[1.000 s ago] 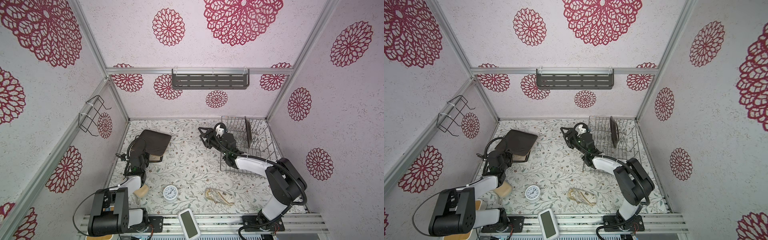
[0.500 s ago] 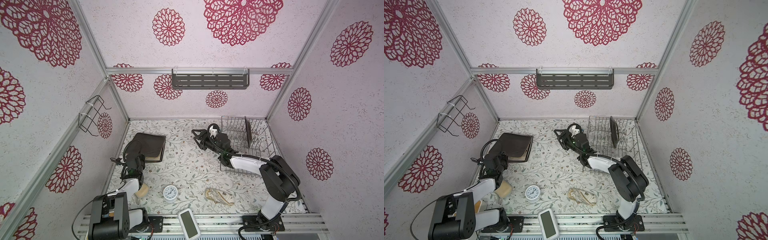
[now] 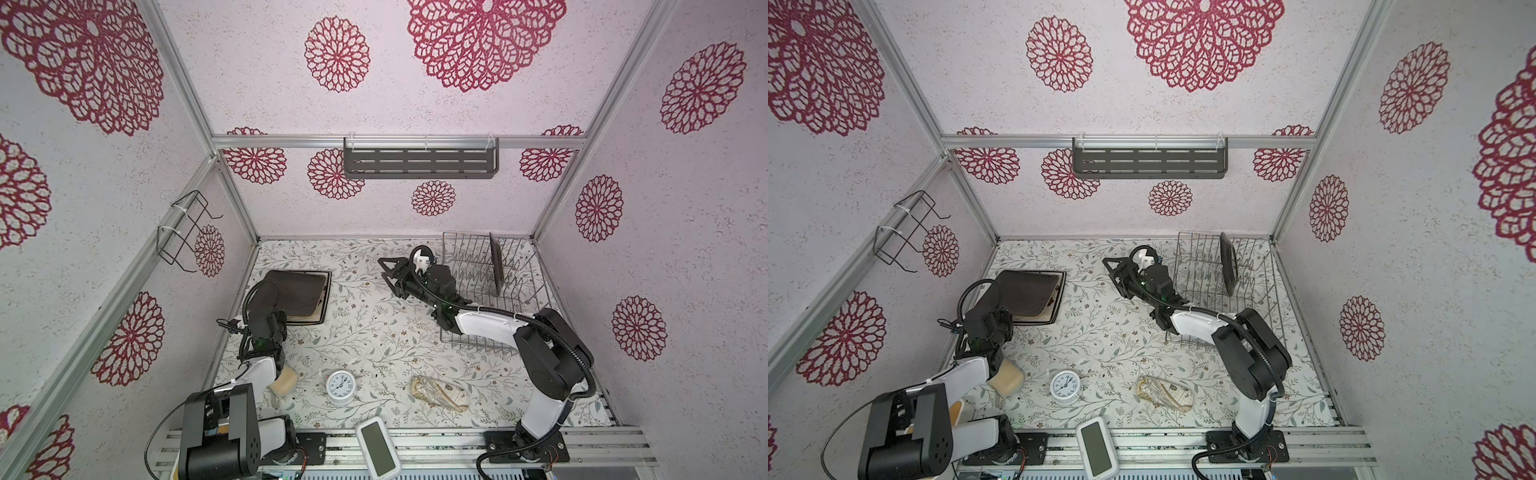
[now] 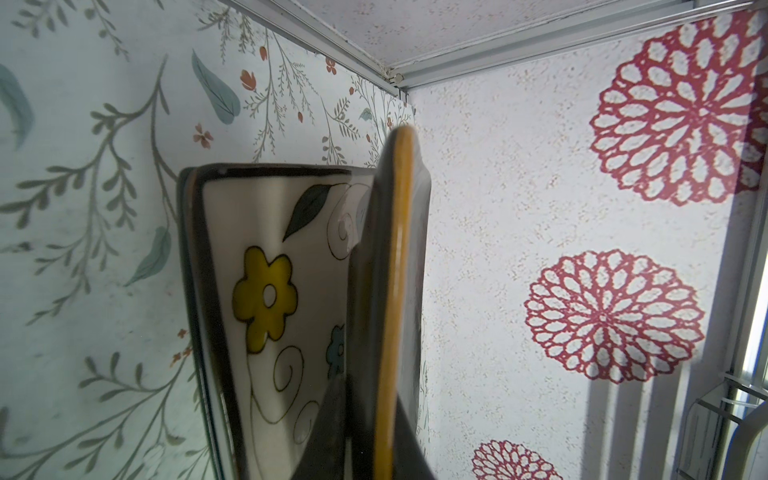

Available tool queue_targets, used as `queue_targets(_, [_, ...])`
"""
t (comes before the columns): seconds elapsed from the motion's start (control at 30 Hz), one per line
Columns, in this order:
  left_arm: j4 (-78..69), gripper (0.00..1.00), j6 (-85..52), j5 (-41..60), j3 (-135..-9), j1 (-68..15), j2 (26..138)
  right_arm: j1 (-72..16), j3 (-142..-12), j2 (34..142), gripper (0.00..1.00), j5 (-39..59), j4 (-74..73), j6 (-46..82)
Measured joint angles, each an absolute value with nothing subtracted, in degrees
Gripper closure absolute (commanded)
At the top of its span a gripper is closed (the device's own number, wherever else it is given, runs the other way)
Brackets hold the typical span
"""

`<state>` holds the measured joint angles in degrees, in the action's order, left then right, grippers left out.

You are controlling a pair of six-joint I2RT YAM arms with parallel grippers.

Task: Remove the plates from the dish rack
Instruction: 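Carry the dark plate over the patterned stack with left gripper while right draws back, then lower the dark plate onto the patterned plate stack with the left gripper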

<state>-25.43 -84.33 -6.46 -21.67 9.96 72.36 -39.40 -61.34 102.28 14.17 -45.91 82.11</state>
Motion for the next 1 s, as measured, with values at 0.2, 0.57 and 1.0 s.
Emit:
queue_targets(0.2, [-25.43,1.00,-84.33,-5.89,-21.69,10.07,72.44,-39.46,-61.36,102.32,0.29,14.26,-45.89,82.11])
queue_targets(0.57, [-25.85,1.00,-84.20,-5.67,-21.71,10.33,73.78,-39.51,-61.36,102.32,0.28,14.33,-45.89,82.11])
queue_targets(1.0, [-26.89,1.00,-84.25,-4.97,-22.68,10.50,77.38,-39.57,-61.34,102.61,0.27,14.39,-45.89,82.11])
